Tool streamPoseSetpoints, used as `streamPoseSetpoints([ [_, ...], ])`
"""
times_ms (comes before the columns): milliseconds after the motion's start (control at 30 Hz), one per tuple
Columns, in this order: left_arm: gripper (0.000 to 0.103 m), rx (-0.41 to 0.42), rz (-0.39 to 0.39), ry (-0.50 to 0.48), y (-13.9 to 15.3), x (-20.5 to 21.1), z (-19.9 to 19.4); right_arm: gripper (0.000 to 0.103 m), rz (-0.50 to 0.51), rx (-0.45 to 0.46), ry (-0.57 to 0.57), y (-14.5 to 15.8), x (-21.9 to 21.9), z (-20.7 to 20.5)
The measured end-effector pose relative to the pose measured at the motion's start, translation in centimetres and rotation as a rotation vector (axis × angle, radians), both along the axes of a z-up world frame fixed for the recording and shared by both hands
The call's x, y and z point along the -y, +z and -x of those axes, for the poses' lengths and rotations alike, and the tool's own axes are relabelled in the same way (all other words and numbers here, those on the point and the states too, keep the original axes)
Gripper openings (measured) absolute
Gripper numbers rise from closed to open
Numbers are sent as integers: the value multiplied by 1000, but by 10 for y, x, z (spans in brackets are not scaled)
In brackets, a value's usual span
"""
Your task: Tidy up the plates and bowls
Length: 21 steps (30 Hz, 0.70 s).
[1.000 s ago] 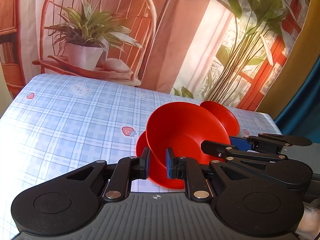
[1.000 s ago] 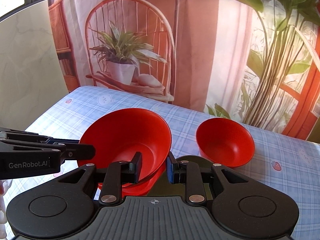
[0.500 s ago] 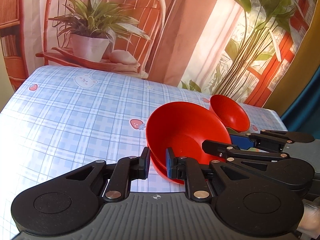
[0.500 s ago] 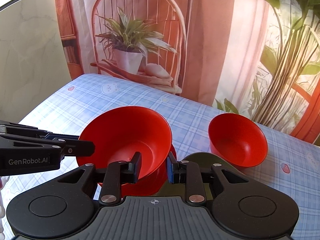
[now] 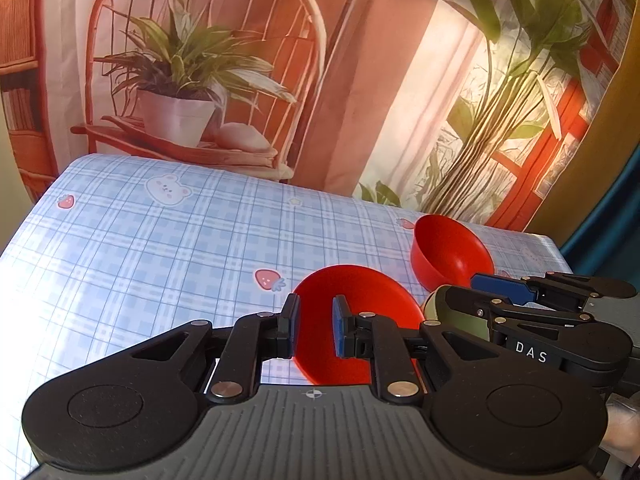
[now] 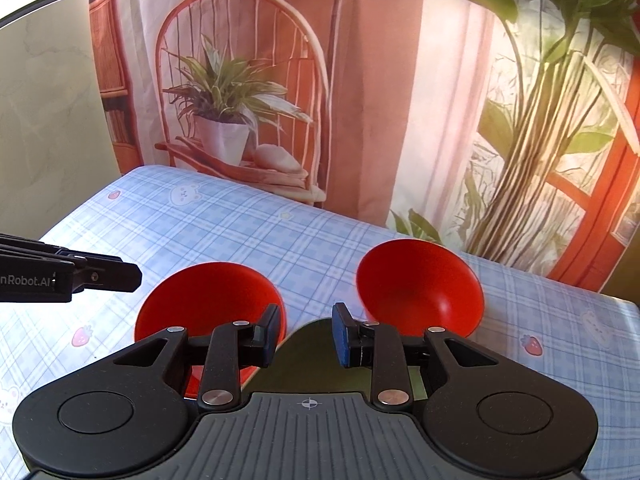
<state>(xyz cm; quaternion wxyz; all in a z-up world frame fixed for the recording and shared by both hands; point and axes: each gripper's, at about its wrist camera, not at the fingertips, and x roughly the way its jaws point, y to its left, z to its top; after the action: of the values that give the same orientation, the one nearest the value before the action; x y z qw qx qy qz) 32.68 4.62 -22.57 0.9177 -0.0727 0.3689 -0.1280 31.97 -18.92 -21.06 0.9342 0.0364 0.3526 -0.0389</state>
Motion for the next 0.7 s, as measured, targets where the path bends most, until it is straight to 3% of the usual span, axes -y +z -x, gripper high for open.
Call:
streamPoseSetpoints([
  [333,18,-9,-12,-70,3,41,-27,26,-6,19,-86,-7,65,3],
  [700,18,-61,-24,-146,-12,101,-69,26,-72,17,-157,-39,124,-5],
])
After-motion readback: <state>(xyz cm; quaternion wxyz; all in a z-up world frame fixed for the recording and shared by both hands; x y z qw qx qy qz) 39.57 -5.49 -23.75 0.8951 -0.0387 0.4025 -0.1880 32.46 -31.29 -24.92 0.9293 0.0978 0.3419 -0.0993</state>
